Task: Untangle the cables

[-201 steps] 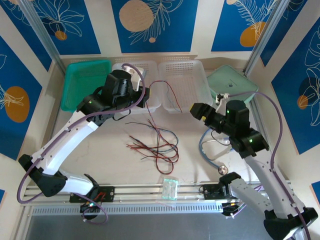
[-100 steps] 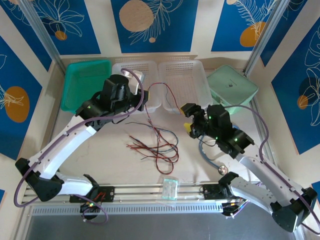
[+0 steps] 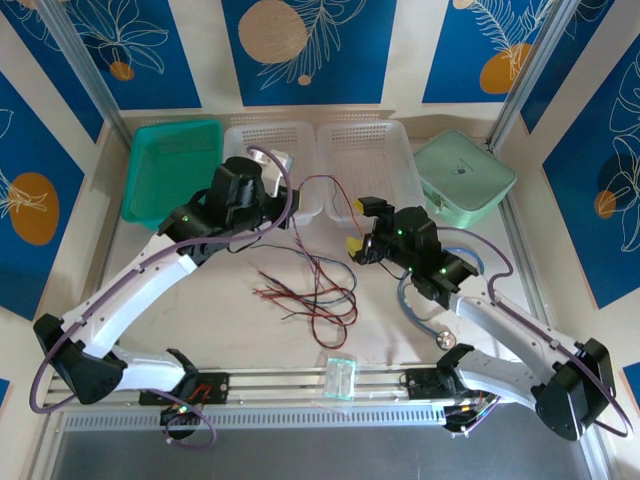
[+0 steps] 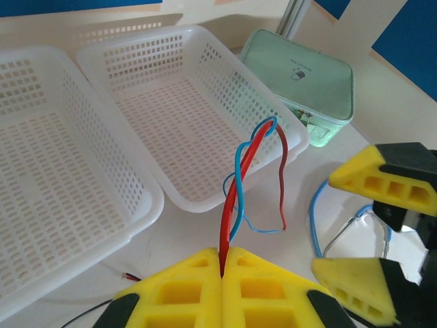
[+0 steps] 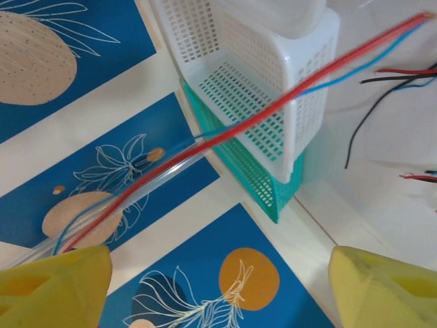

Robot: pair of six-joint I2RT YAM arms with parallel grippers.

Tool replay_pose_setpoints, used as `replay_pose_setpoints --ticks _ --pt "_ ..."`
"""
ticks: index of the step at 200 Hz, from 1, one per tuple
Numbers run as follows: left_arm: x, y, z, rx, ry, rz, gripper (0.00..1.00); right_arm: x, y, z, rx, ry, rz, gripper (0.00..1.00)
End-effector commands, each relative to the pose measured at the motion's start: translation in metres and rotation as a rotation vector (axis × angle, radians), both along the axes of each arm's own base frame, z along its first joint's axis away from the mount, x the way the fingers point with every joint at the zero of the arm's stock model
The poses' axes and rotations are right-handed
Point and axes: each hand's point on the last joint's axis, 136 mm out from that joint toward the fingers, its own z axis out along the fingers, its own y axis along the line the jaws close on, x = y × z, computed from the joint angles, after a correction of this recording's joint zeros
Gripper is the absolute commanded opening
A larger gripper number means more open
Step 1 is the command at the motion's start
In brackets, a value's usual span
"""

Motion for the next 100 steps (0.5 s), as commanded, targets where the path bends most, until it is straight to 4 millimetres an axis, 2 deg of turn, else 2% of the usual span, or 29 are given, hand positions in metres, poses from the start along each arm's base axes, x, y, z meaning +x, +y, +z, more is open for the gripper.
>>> replay_pose_setpoints --ticks 1,54,78,100 --pt "-0.010 0.000 0.015 -0.058 -0.024 -0.019 0.00 0.018 0.008 0.028 0.165 -0.026 -0.041 0.75" --pt "-0.015 0.001 0.012 -0.075 -0.010 -0.023 0.00 0.058 0.024 0.027 0.283 -0.026 -0.069 0.70" --pt "-0.017 0.003 0.010 -0.076 -0.004 -0.021 0.00 0.070 0.025 0.030 0.299 -0.055 -0.073 0.60" --pt "-0.018 0.005 0.007 -0.077 -0.003 -0.017 0.00 0.069 0.020 0.027 0.262 -0.045 -0.088 0.44"
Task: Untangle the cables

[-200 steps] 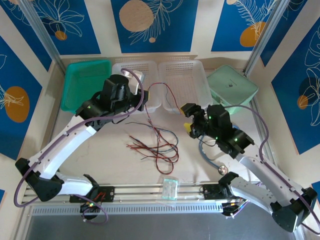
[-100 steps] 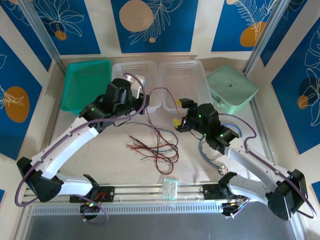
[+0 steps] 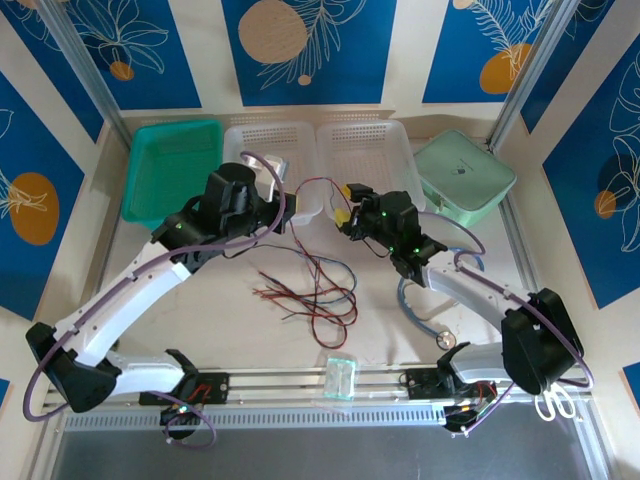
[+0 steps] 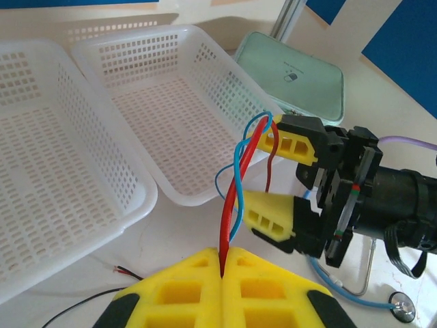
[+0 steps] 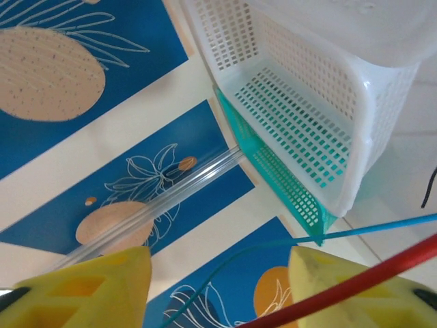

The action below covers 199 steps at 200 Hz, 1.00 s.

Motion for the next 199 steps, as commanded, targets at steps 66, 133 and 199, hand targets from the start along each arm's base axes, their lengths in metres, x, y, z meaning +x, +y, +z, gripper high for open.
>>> replay_pose_setpoints --ticks 66,133,199 --pt "-0.012 -0.001 0.002 -0.033 -0.020 -0.041 0.67 0.005 -0.043 0.058 -0.072 -0.145 -0.075 0.00" --pt "-0.020 -0.028 0.026 -0.266 0.108 -0.124 0.75 0.003 -0.077 0.119 -0.296 -0.475 0.066 0.00" --pt "-0.014 -0.068 0.057 -0.439 0.268 -0.277 0.69 -0.043 -0.045 0.201 -0.630 -1.109 0.352 0.00"
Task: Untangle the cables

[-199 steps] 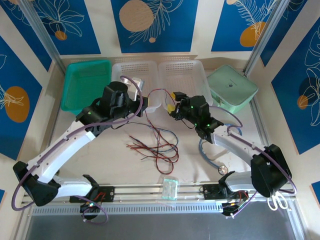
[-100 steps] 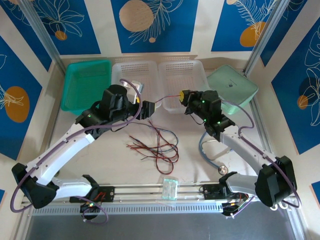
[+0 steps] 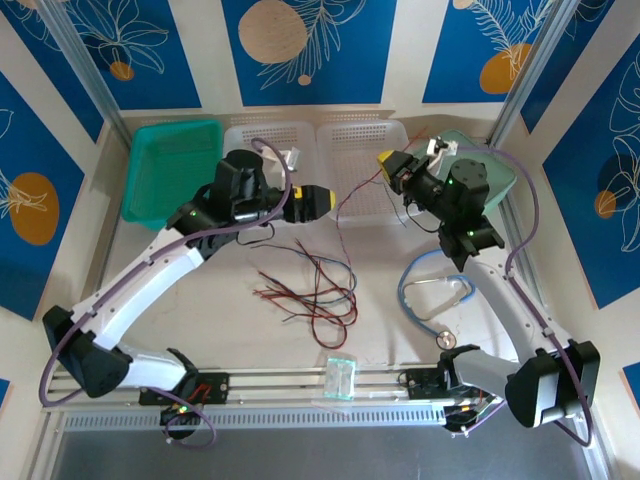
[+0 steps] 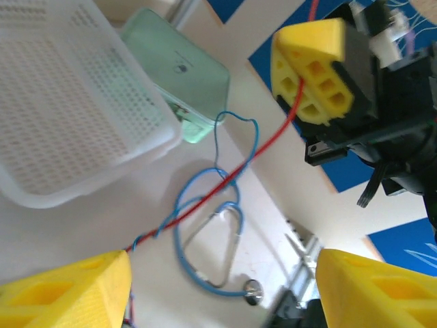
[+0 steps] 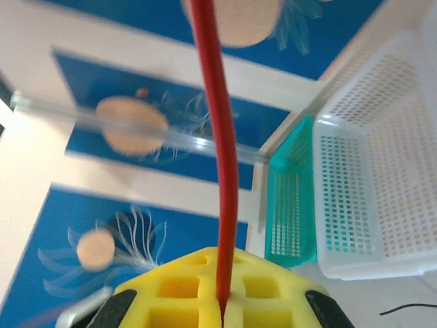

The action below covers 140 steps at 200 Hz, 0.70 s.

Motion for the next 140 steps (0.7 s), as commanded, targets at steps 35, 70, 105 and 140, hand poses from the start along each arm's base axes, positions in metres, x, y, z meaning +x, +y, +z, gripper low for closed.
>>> replay_pose_setpoints --ticks 35,70,105,140 --pt "0.002 -0.013 0.056 -0.219 0.042 -0.099 0.69 -0.049 0.038 0.081 -0.195 -0.541 0.265 0.00" --pt "0.017 0.011 0.092 -0.373 0.067 -0.092 0.70 -0.059 0.058 0.088 -0.215 -0.616 0.387 0.00" --pt "0.015 0.019 0.091 -0.340 0.092 -0.114 0.69 -0.074 0.080 0.093 -0.248 -0.722 0.500 0.00" --pt "0.009 0.018 0.085 -0.353 0.119 -0.135 0.66 -0.076 0.098 0.094 -0.252 -0.761 0.602 0.00"
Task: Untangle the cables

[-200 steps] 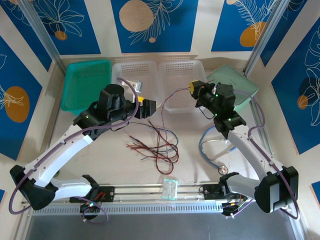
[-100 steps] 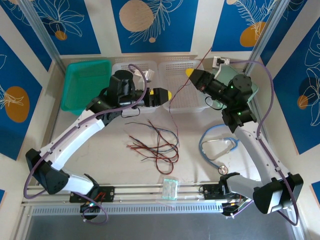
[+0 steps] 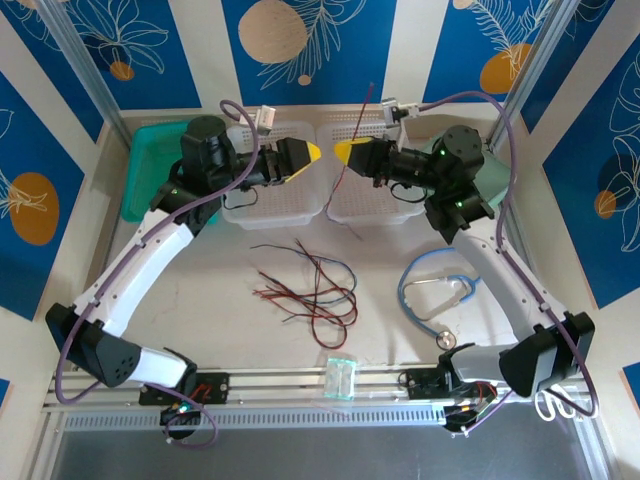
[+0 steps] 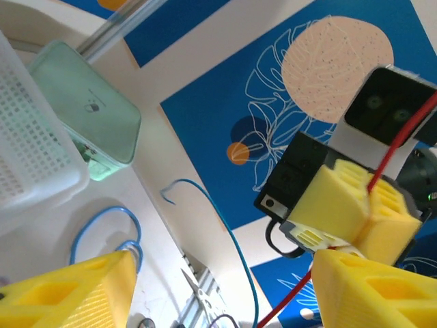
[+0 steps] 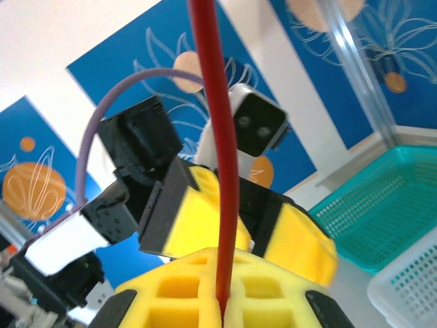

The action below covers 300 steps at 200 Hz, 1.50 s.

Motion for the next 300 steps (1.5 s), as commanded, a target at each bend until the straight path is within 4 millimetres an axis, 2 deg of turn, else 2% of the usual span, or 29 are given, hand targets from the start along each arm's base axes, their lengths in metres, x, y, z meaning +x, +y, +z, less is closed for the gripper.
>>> replay_pose_setpoints --ticks 1,50,92,153,210,234,245,259,300 --pt "-0.015 -0.001 0.011 -0.036 -0.001 -0.059 0.66 -0.013 0.010 0.009 -0.023 -0.093 0.090 0.00" --pt "-0.023 -0.004 0.003 -0.040 0.019 -0.080 0.61 -0.004 0.024 0.009 -0.018 -0.114 0.143 0.00" --pt "-0.028 -0.007 -0.013 0.005 0.045 -0.088 0.62 0.000 0.036 0.012 -0.003 -0.152 0.174 0.00" --pt "-0.032 -0.015 -0.022 -0.024 0.080 -0.113 0.62 -0.009 0.048 0.014 0.013 -0.212 0.251 0.00" --pt "-0.028 -0.014 -0.022 -0.035 0.069 -0.092 0.55 -0.011 0.044 0.014 0.018 -0.212 0.247 0.00" --pt "-0.025 -0.011 -0.017 -0.037 0.039 -0.065 0.46 -0.012 0.040 0.013 0.015 -0.212 0.238 0.00" --pt "-0.024 -0.010 -0.014 -0.039 0.015 -0.058 0.48 -0.012 0.037 0.013 0.013 -0.211 0.236 0.00" --pt "-0.024 -0.008 -0.008 -0.042 -0.008 -0.045 0.57 -0.010 0.033 0.012 0.011 -0.201 0.216 0.00" --pt "-0.019 0.002 0.001 -0.036 -0.063 0.026 0.59 -0.010 0.022 0.012 0.012 -0.203 0.185 0.00"
